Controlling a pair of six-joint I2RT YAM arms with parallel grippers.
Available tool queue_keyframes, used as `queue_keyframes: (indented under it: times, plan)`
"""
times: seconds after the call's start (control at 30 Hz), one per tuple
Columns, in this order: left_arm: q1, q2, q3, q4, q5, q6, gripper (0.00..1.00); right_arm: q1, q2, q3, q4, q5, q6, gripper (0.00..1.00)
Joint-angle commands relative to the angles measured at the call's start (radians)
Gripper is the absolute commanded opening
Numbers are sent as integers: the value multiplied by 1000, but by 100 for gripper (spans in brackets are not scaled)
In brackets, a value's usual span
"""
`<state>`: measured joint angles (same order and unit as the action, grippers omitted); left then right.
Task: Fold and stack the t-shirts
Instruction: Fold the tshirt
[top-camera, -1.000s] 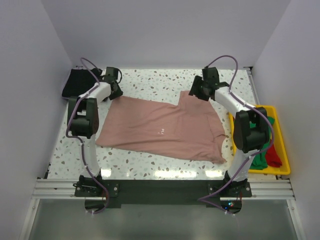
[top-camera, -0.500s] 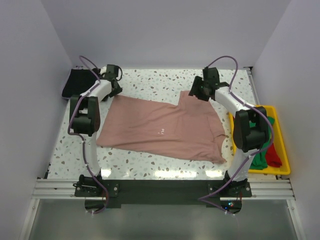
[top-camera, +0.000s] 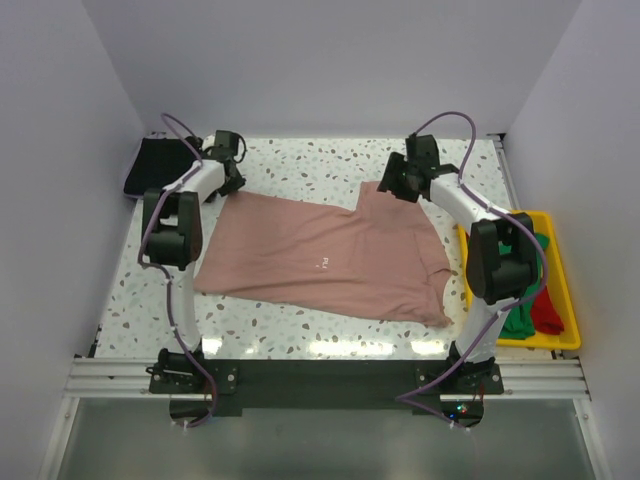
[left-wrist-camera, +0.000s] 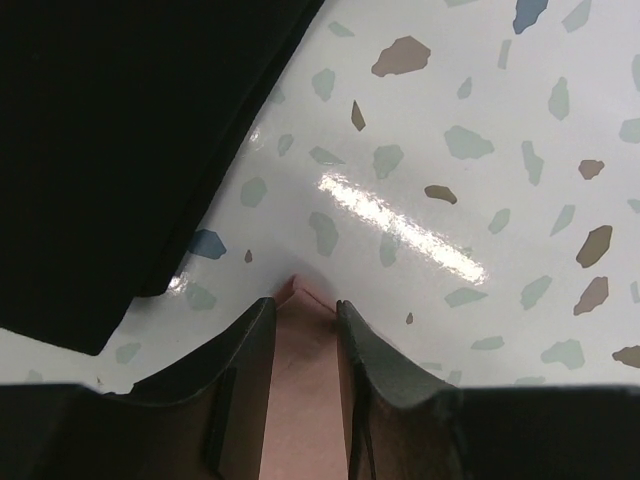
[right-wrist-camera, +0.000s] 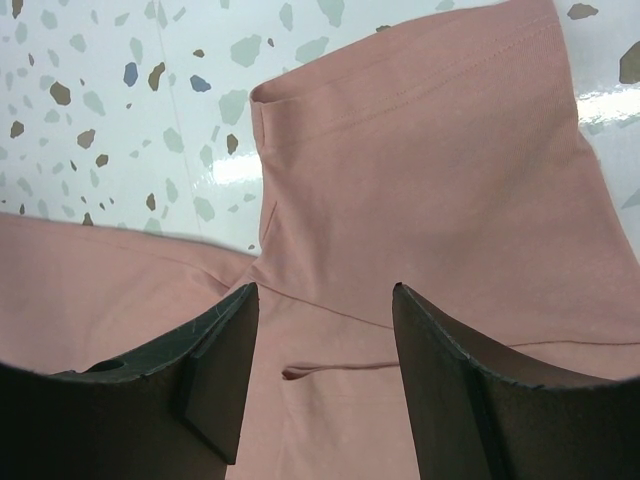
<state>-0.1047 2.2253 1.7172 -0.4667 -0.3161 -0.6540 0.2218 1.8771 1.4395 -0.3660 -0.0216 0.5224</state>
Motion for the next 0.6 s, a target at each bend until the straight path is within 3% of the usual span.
queue_keyframes:
  times: [0.0, 0.2, 0.23, 0.4, 0.57]
  plan:
    - [-1, 20, 44, -10, -28, -15, 35, -10, 4, 30, 19, -12, -15, 59]
    - [-1, 39, 59, -12, -37, -16, 31, -25, 24, 53, 6, 5, -30, 59]
    - [-1, 39, 64, -12, -40, -15, 22, -30, 28, 58, 3, 9, -35, 60]
    - [2, 27, 76, -12, -57, 2, 2, -71, 79, 87, -5, 14, -44, 60]
    - [14, 10, 76, -1, -55, 11, 0, -114, 158, 156, -34, 18, -67, 63]
